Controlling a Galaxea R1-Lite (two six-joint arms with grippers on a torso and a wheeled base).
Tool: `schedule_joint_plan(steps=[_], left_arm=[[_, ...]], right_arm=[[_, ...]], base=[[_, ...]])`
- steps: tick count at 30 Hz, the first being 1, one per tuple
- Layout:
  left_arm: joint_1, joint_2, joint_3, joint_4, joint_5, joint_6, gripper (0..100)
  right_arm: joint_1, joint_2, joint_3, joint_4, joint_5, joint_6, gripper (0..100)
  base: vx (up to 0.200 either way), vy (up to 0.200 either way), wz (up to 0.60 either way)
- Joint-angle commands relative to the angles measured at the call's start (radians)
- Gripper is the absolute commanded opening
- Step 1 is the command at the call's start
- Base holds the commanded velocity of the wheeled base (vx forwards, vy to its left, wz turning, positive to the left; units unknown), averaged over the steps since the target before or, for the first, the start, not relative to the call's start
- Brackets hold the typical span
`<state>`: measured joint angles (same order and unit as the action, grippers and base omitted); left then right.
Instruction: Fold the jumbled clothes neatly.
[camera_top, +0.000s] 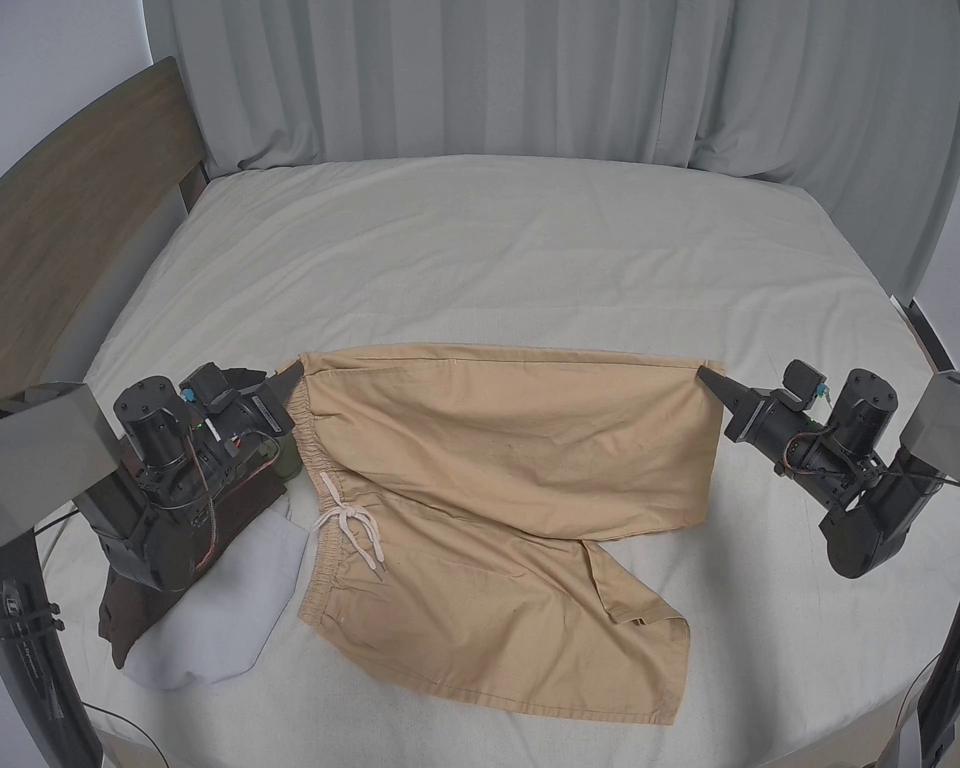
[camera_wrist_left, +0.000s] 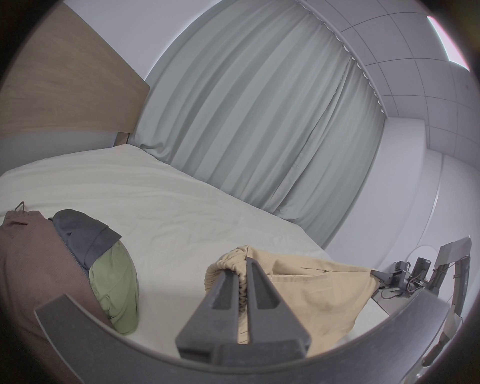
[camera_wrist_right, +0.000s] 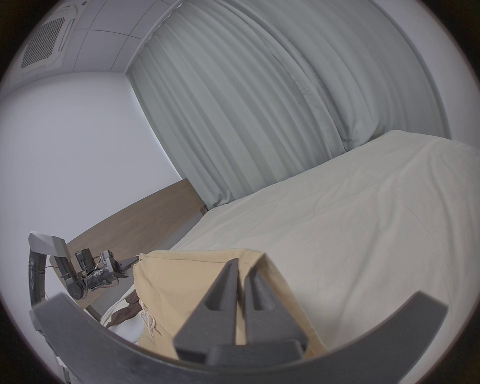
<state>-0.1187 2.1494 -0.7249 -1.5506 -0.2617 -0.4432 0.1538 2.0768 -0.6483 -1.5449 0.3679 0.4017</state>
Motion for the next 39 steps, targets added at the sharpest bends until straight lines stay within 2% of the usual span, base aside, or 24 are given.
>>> schedule_joint_plan(steps=[1, 19, 39], left_arm=[[0.001, 0.060, -0.037, 0.000, 0.013, 0.000, 0], [-0.006, 0.218, -0.245, 0.000, 0.088, -0.019, 0], [-0.012, 0.359, -0.432, 0.001, 0.107, -0.049, 0]], right_arm=[[-0.005, 0.048, -0.042, -0.001, 0.000, 0.000, 0], [-0.016, 0.223, -0.258, -0.001, 0.000, 0.005, 0], [-0.022, 0.365, -0.488, 0.002, -0.003, 0.028, 0]], base=[[0.000, 0.000, 0.00], [0.000, 0.000, 0.00], [0.000, 0.000, 0.00]])
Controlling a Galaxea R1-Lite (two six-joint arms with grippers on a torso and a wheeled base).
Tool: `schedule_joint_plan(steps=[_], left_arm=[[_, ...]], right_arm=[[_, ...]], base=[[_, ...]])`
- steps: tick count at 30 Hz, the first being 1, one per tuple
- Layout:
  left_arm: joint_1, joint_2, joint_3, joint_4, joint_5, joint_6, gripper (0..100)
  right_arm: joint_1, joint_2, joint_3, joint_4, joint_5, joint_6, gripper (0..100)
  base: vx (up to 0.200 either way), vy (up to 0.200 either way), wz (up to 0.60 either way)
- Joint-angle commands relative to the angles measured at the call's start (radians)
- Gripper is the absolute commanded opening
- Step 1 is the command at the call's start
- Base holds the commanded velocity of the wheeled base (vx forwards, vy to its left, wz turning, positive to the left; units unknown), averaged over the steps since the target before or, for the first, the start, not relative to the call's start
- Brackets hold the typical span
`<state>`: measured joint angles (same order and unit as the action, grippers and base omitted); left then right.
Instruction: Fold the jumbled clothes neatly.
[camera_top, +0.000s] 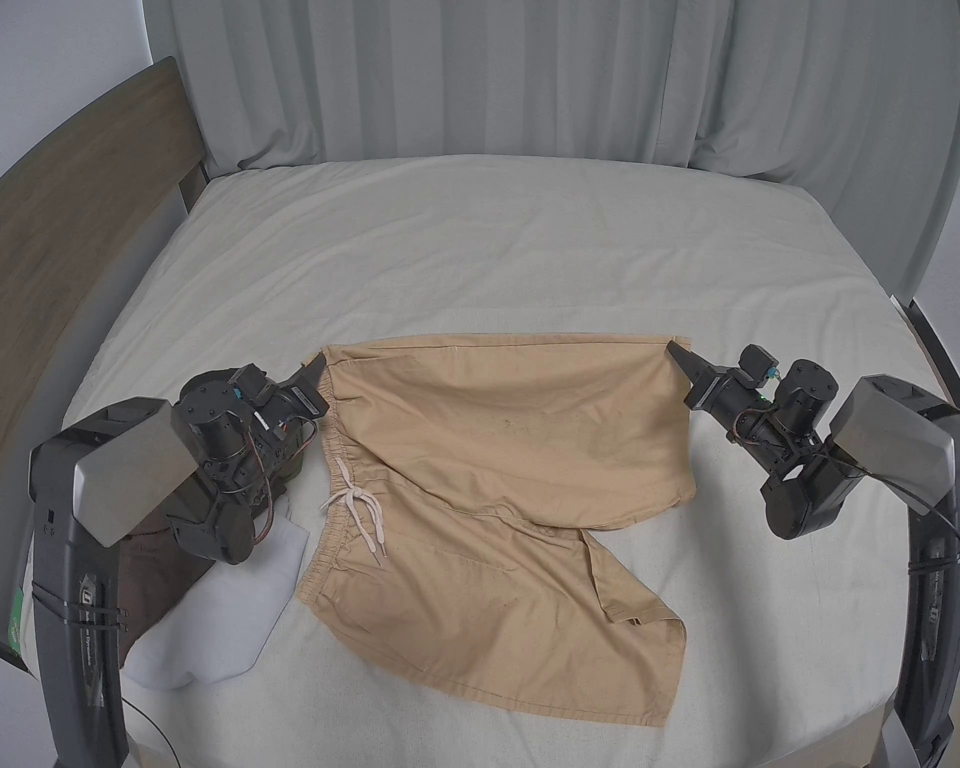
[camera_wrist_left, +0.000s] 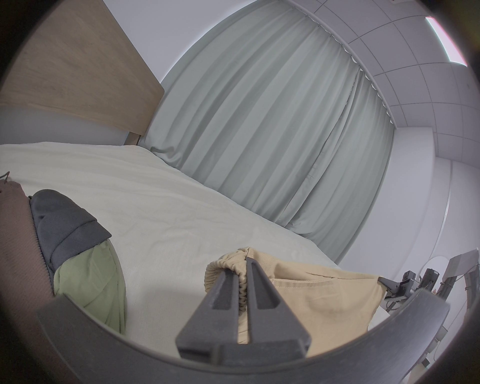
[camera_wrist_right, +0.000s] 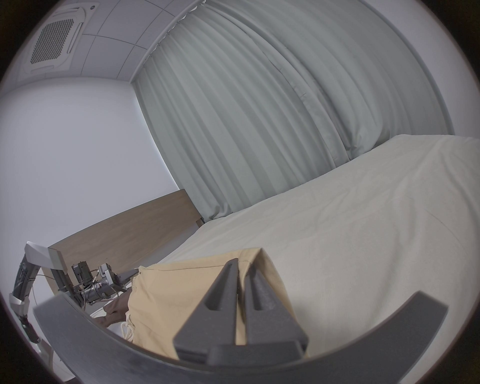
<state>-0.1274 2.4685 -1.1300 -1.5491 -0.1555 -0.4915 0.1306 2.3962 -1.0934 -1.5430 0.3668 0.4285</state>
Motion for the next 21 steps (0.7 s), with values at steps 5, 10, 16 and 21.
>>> schedule_joint_plan(steps=[5, 10, 16, 21], left_arm=[[-0.003, 0.052, -0.043, 0.000, 0.001, -0.002, 0], [-0.003, 0.064, -0.065, 0.000, 0.002, -0.002, 0], [-0.003, 0.079, -0.090, 0.000, 0.004, -0.006, 0], [-0.001, 0.082, -0.094, 0.001, 0.001, -0.006, 0]], right_arm=[[0.000, 0.070, -0.072, 0.000, 0.000, 0.001, 0], [0.000, 0.090, -0.102, 0.001, 0.000, 0.001, 0], [0.000, 0.113, -0.140, 0.001, -0.002, 0.001, 0], [0.000, 0.118, -0.155, 0.001, 0.000, 0.003, 0]], base=[[0.000, 0.000, 0.00], [0.000, 0.000, 0.00], [0.000, 0.000, 0.00], [0.000, 0.000, 0.00]])
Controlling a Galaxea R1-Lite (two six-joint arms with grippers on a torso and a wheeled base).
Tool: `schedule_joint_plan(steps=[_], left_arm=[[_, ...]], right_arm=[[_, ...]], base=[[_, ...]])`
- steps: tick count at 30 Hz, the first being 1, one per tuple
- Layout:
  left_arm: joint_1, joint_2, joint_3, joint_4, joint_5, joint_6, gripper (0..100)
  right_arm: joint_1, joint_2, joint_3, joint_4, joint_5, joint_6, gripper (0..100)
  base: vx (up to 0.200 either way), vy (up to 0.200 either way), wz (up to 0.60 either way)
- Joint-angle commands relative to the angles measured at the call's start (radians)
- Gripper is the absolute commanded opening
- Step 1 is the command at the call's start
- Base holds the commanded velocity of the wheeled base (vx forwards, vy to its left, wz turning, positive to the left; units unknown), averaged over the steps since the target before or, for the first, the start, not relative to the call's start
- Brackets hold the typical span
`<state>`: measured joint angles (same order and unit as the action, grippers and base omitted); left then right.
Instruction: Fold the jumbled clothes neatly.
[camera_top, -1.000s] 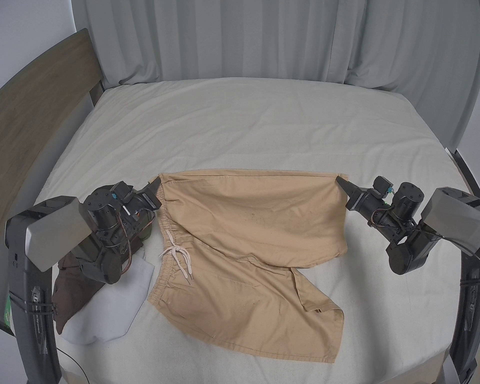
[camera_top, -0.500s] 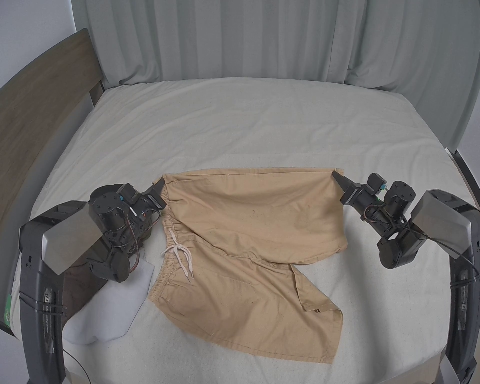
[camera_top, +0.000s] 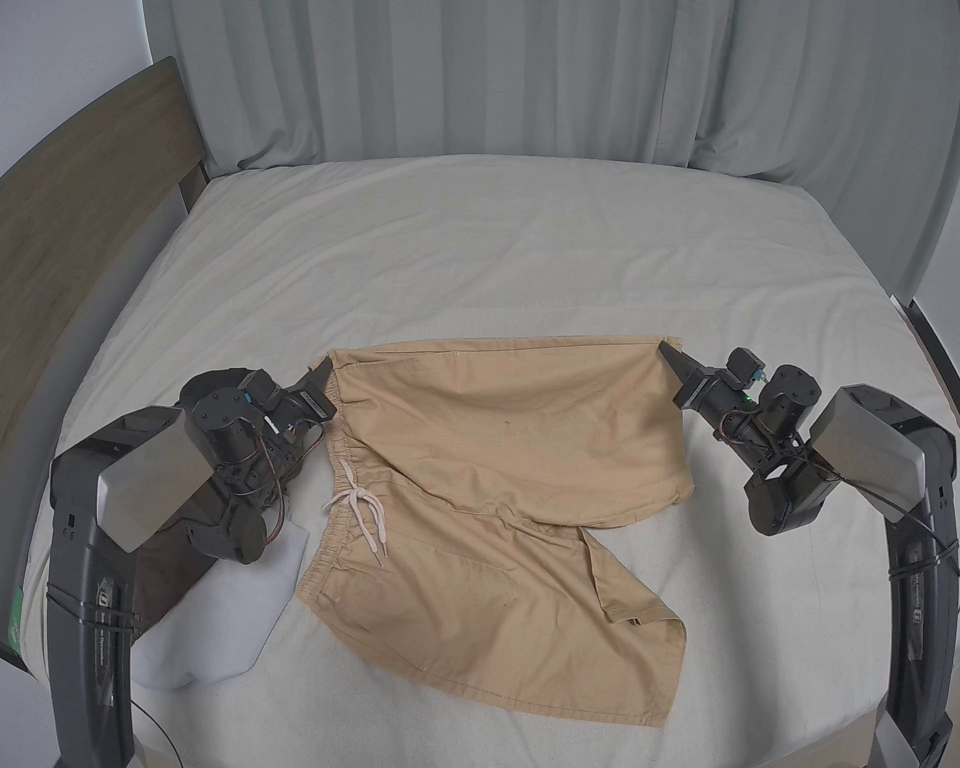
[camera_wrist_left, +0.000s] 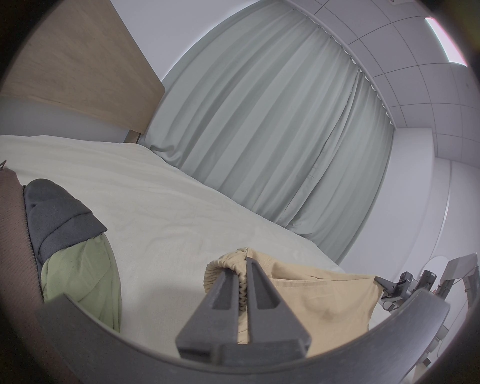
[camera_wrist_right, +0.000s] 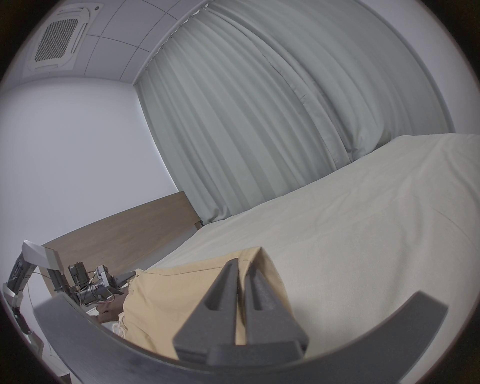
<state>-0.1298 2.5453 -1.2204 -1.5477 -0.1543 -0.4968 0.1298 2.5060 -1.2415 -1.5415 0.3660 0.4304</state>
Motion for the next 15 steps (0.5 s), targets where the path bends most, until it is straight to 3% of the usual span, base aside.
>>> schedule_joint_plan(steps=[1, 2, 8, 15], left_arm=[[0.001, 0.009, -0.004, 0.000, -0.002, 0.000, 0], [-0.001, 0.015, -0.008, 0.001, -0.004, 0.000, 100], [-0.004, 0.033, -0.030, 0.006, -0.008, -0.002, 100], [-0.013, 0.043, -0.019, 0.006, -0.001, -0.002, 100]], right_arm=[[0.001, 0.008, -0.007, 0.000, 0.001, 0.002, 100], [0.001, 0.008, -0.010, -0.002, -0.001, 0.002, 100], [-0.012, 0.002, 0.024, -0.005, -0.030, 0.001, 100], [-0.002, -0.110, 0.247, -0.005, -0.018, -0.007, 100]], base=[[0.000, 0.000, 0.00], [0.000, 0.000, 0.00], [0.000, 0.000, 0.00], [0.000, 0.000, 0.00]])
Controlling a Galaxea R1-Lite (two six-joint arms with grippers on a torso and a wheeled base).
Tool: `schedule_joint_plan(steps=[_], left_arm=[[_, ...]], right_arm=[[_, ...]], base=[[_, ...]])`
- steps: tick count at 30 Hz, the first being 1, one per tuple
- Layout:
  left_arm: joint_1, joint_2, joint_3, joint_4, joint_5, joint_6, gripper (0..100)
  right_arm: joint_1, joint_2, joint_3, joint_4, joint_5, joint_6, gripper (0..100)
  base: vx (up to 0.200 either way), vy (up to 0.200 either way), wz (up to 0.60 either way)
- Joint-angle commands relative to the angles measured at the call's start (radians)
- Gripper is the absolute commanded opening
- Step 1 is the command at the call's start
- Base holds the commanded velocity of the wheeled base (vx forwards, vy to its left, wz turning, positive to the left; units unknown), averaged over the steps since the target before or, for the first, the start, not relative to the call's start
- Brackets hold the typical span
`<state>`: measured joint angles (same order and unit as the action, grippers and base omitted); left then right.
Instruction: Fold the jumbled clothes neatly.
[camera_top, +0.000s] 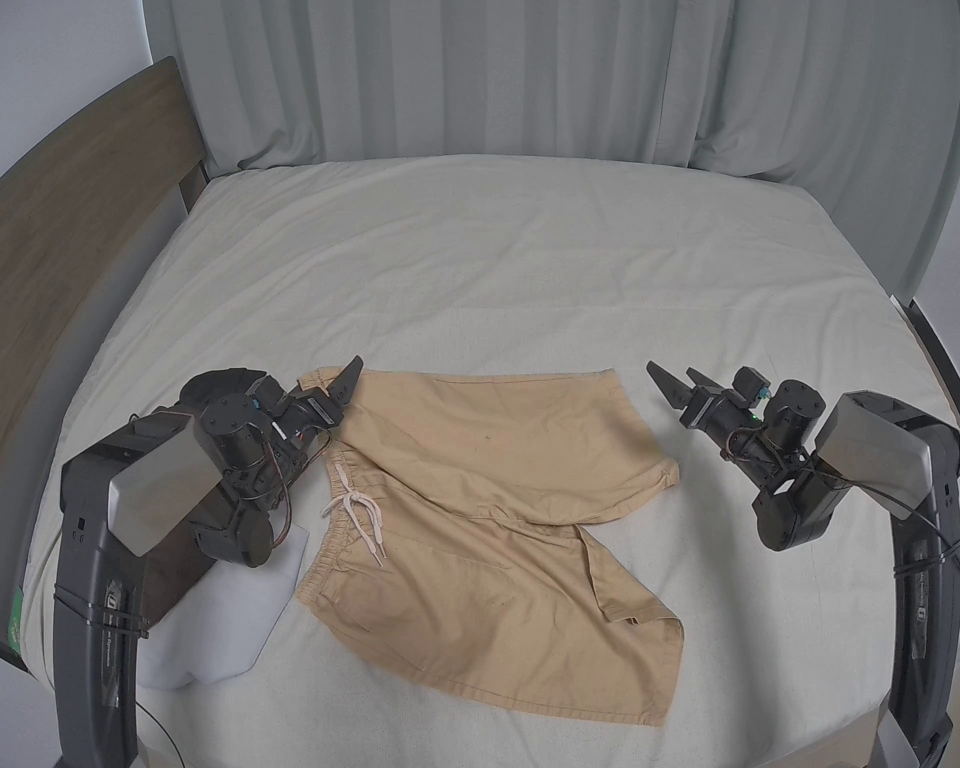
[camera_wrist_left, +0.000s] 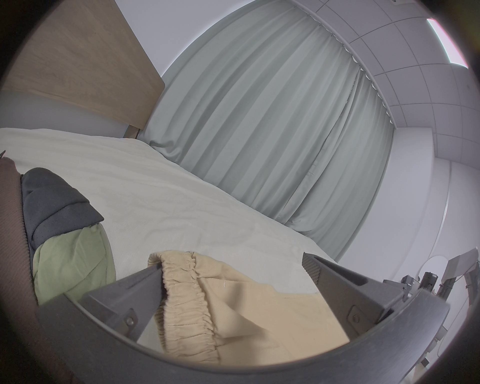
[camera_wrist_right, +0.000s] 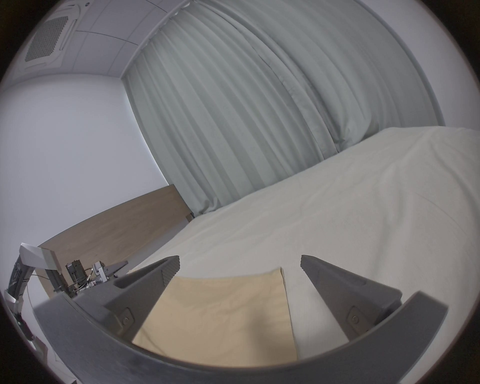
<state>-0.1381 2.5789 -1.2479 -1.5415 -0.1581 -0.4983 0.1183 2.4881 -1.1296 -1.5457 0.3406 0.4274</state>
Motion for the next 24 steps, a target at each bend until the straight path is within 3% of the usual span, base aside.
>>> schedule_joint_plan(steps=[1, 8, 12, 19, 24], left_arm=[[-0.005, 0.009, 0.013, 0.000, 0.003, 0.000, 100], [-0.005, -0.025, 0.110, -0.006, 0.000, 0.001, 100], [-0.002, -0.126, 0.292, -0.008, -0.017, 0.009, 100], [0.041, -0.428, 0.665, -0.008, -0.193, 0.014, 100], [0.077, -0.595, 0.823, -0.006, -0.321, 0.027, 100]], right_arm=[[0.012, -0.106, 0.162, -0.002, 0.011, -0.009, 100], [0.023, -0.187, 0.335, -0.002, 0.037, -0.075, 100], [0.035, -0.248, 0.465, -0.002, 0.055, -0.121, 100], [0.038, -0.385, 0.688, -0.001, 0.101, -0.276, 100], [0.029, -0.449, 0.803, 0.003, 0.166, -0.368, 100]], base=[[0.000, 0.000, 0.00], [0.000, 0.000, 0.00], [0.000, 0.000, 0.00], [0.000, 0.000, 0.00], [0.000, 0.000, 0.00]])
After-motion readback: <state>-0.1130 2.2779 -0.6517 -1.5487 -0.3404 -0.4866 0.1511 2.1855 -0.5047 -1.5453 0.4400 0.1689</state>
